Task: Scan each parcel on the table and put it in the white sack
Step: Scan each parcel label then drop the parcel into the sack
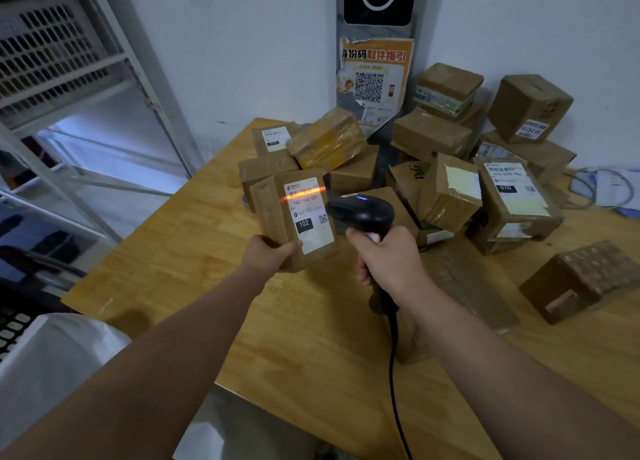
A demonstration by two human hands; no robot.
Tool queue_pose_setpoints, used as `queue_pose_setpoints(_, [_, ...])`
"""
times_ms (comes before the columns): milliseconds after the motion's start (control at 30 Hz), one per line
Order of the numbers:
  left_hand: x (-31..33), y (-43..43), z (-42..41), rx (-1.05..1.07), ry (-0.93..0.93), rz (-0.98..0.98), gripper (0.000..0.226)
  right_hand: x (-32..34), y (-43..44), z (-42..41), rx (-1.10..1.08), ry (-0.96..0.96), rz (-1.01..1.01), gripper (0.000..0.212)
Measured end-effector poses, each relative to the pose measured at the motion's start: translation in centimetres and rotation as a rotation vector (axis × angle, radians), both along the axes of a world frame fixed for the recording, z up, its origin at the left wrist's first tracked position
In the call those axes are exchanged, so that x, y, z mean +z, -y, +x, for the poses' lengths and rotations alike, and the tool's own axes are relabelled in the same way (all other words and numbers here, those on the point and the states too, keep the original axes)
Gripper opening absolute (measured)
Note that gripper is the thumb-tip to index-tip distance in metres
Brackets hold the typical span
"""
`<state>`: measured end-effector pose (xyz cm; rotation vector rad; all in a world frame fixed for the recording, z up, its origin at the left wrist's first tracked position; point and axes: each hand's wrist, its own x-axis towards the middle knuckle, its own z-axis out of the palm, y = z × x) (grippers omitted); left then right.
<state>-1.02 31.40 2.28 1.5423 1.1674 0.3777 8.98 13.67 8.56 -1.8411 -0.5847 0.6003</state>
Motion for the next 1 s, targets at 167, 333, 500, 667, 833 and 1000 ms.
queue_pose_setpoints(167, [-0.1, 0.0, 0.0, 0.006, -0.005, -0.006, 0.061, -0.2, 0.1, 0.0, -0.012, 0.0, 0.024, 0.035])
queue_pose_setpoints(333, [0.0, 0.8, -0.6, 0.005, -0.002, -0.005, 0.062, -0.5, 0.7, 0.0, -0.024, -0.072, 0.082, 0.036])
queue_pose_setpoints(500, [0.1, 2.7, -3.6, 0.06, -0.002, -0.039, 0.067, -0.9, 1.1, -1.5, 0.02, -0.17, 0.125, 0.031])
queue_pose_setpoints(667, [-1.0, 4.7, -10.2, 0.13, -0.035, -0.065, 0.077, -2.7, 0.5, -5.5, 0.201, -0.268, 0.099, 0.037])
queue_pose_setpoints(833, [-1.2, 6.7, -19.7, 0.231, -0.06, -0.009, 0.071, -5.1, 0.0, -12.5, 0.417, -0.32, 0.052, 0.03])
queue_pose_setpoints(1000, [-2.3, 8.6, -31.8, 0.351, -0.059, 0.067, 0.053, -8.6, -1.4, -19.9, 0.484, -0.218, 0.029, 0.031])
